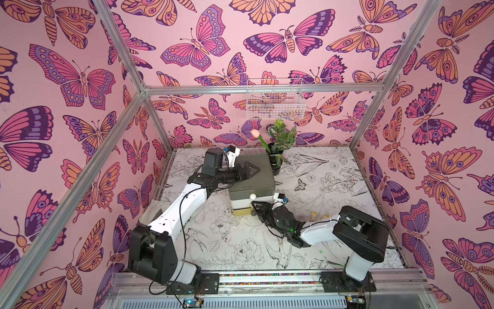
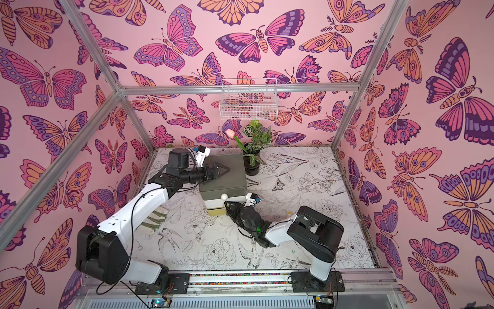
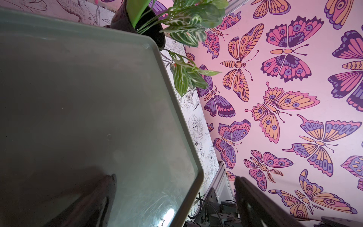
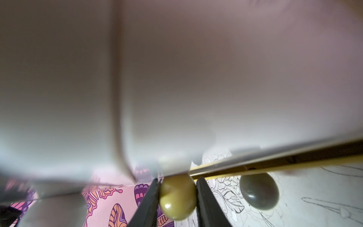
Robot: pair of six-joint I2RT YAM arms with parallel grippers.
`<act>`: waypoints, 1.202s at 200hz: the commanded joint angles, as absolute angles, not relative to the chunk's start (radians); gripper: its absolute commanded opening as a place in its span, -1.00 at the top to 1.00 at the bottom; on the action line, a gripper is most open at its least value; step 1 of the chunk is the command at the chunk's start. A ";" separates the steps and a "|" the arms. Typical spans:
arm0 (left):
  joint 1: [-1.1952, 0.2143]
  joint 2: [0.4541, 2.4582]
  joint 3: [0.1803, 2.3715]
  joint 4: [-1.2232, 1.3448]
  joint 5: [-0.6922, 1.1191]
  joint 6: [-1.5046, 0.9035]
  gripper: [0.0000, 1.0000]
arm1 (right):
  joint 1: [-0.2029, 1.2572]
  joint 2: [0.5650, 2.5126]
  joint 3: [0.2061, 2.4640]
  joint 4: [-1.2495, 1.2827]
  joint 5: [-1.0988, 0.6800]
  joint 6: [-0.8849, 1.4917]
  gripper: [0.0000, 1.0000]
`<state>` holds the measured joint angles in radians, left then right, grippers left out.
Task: Take the keys out of the drawer
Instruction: Open the drawer in the storage box.
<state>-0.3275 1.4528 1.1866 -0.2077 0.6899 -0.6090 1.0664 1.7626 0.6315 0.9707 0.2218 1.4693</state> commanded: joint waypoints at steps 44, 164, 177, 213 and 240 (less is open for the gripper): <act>-0.320 1.484 1.124 -0.311 0.677 -0.595 -0.99 | 1.106 1.643 0.570 0.853 0.198 1.427 0.44; -0.321 1.470 1.065 -0.321 0.649 -0.572 -0.99 | 1.323 1.436 0.447 0.723 0.366 1.437 0.44; -0.321 1.462 1.053 -0.323 0.644 -0.571 -0.99 | 1.332 1.419 0.439 0.705 0.371 1.437 0.44; -0.321 1.454 1.041 -0.325 0.634 -0.574 -0.99 | 1.348 1.390 0.414 0.683 0.372 1.458 0.44; -0.321 1.453 1.039 -0.325 0.635 -0.574 -0.99 | 1.368 1.354 0.420 0.633 0.377 1.446 0.44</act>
<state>-0.3275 1.4040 1.1141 -0.1421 0.6804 -0.5755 1.3403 1.3949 0.4194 0.6857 0.3622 1.4586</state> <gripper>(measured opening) 0.994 0.319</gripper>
